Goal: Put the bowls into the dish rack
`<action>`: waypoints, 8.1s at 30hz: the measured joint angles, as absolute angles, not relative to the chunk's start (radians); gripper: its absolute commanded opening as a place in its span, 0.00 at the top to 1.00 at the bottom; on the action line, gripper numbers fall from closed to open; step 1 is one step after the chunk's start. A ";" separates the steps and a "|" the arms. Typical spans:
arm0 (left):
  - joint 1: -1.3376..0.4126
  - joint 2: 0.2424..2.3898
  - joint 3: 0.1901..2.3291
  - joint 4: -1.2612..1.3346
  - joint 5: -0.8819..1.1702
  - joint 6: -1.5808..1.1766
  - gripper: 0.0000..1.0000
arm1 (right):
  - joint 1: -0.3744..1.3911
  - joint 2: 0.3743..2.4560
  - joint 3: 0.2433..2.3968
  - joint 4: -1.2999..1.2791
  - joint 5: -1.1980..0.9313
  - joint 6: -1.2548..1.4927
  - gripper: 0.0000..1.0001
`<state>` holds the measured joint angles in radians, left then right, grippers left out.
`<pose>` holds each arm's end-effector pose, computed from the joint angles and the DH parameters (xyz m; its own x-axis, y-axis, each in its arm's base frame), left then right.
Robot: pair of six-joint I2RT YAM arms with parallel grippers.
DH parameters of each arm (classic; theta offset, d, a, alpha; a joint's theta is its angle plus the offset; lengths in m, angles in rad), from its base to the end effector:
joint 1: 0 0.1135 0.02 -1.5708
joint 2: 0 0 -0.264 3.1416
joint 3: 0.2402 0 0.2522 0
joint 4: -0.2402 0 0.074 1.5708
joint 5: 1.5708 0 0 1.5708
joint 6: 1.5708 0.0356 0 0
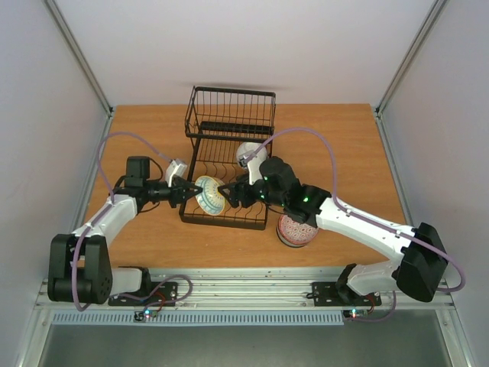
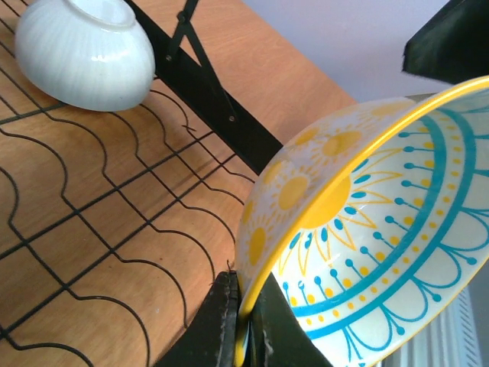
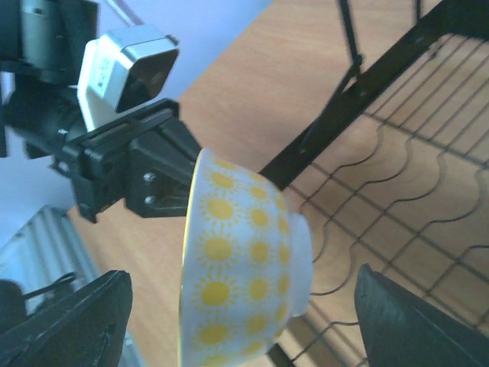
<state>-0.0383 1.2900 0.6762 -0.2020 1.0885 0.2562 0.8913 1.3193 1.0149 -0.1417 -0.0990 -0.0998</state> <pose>0.2423 -0.0408 0.2092 -0.5457 0.1385 -0.8264 0.7885 0.4188 -0.4505 0.1887 0.2392 0.3058 -0.1871 -0.3893 -0.9019 -0.8530 0.5198 -0.0474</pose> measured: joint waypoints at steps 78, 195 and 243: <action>0.047 1.097 0.519 0.110 0.683 0.084 0.63 | 1.029 2.042 1.603 -0.482 0.548 -0.634 0.99; 0.055 1.189 0.508 0.137 0.771 0.113 0.63 | 0.723 0.930 0.763 -1.018 0.383 0.233 0.78; 0.055 1.147 0.522 0.027 0.933 0.159 0.65 | 0.834 1.491 1.251 -0.695 0.234 -0.066 0.99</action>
<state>0.0547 1.1469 0.5220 0.0269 0.9333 0.1593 0.8341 1.4914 1.2510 -0.6949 0.2337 -0.0658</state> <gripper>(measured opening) 0.350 0.031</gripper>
